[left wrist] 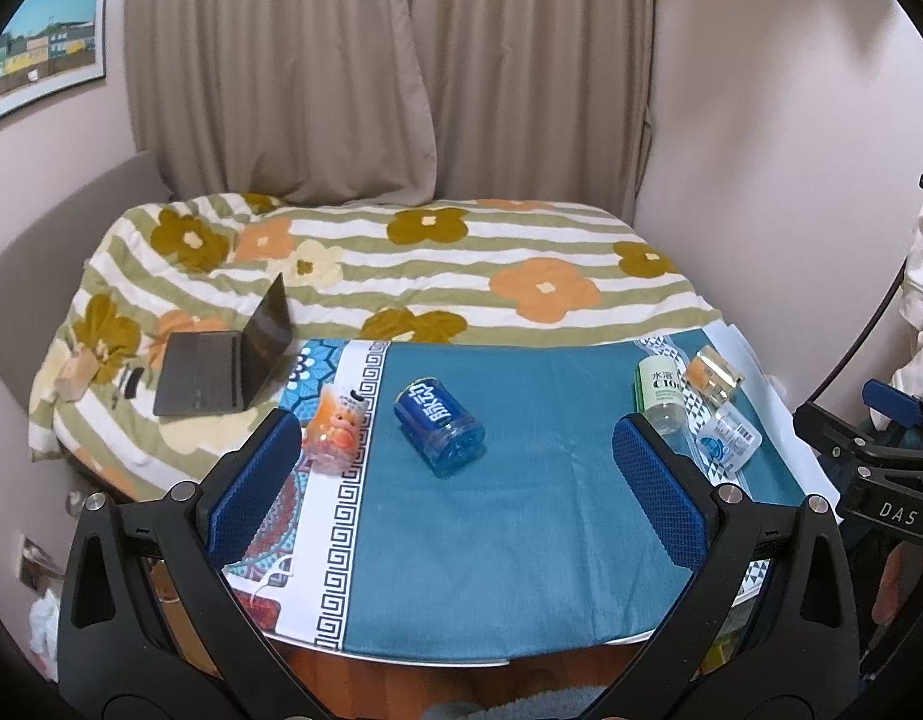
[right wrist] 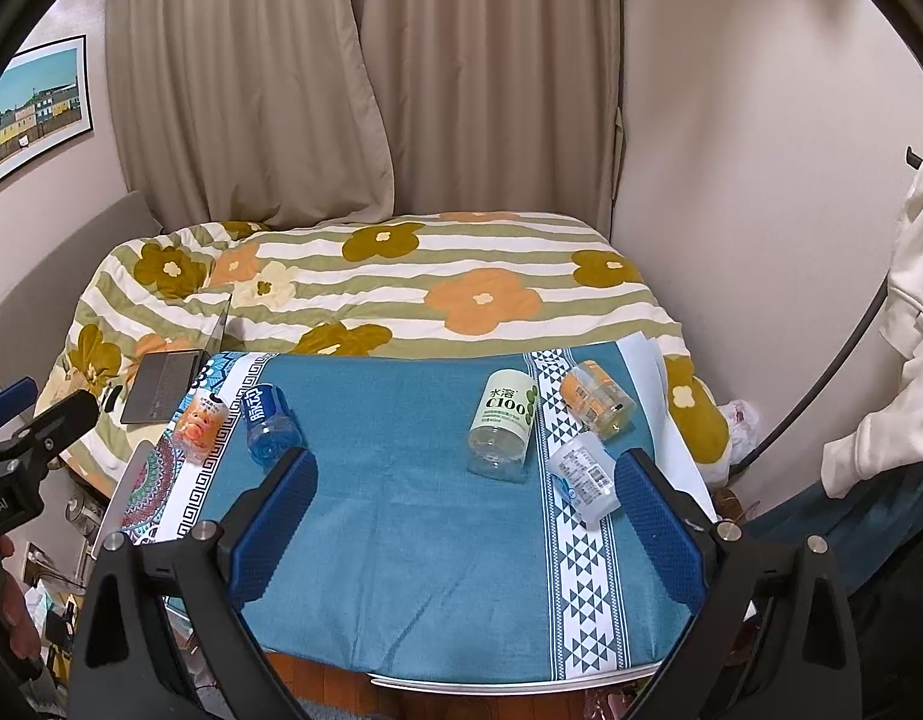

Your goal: Flip cup upright

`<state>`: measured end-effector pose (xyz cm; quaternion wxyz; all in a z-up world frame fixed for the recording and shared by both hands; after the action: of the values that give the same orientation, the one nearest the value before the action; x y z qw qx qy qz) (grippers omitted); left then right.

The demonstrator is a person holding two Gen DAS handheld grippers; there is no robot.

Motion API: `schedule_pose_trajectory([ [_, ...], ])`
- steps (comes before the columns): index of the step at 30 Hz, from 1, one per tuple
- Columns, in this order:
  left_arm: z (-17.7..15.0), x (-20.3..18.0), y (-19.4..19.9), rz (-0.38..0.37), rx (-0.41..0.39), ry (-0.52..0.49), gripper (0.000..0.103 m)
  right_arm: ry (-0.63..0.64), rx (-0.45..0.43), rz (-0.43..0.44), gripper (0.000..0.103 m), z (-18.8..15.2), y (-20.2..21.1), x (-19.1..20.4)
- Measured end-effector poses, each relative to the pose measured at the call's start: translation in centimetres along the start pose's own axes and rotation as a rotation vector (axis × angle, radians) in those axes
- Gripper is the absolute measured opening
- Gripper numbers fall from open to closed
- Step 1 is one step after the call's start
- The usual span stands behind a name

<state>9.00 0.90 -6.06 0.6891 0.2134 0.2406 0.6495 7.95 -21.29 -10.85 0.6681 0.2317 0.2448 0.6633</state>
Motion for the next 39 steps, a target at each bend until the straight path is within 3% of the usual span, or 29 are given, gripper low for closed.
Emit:
schedule_pose_trajectory([
  [39, 0.1, 1.3, -1.1, -0.010, 0.017, 0.007, 0.103, -0.001, 0.008, 0.000, 0.099, 0.0, -0.5, 0.8],
])
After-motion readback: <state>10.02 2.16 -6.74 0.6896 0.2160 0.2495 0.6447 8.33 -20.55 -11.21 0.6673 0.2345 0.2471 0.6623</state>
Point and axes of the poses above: each gripper's, at about its wrist camera, not at the fingertips, and y roughly against the way its jaws point, x to its left, z to its top, the point moved 10 cm from there along -y, roughly the way its jaws point, and after that the axes turned 3 degrees about -z, right-handed, at the moved point
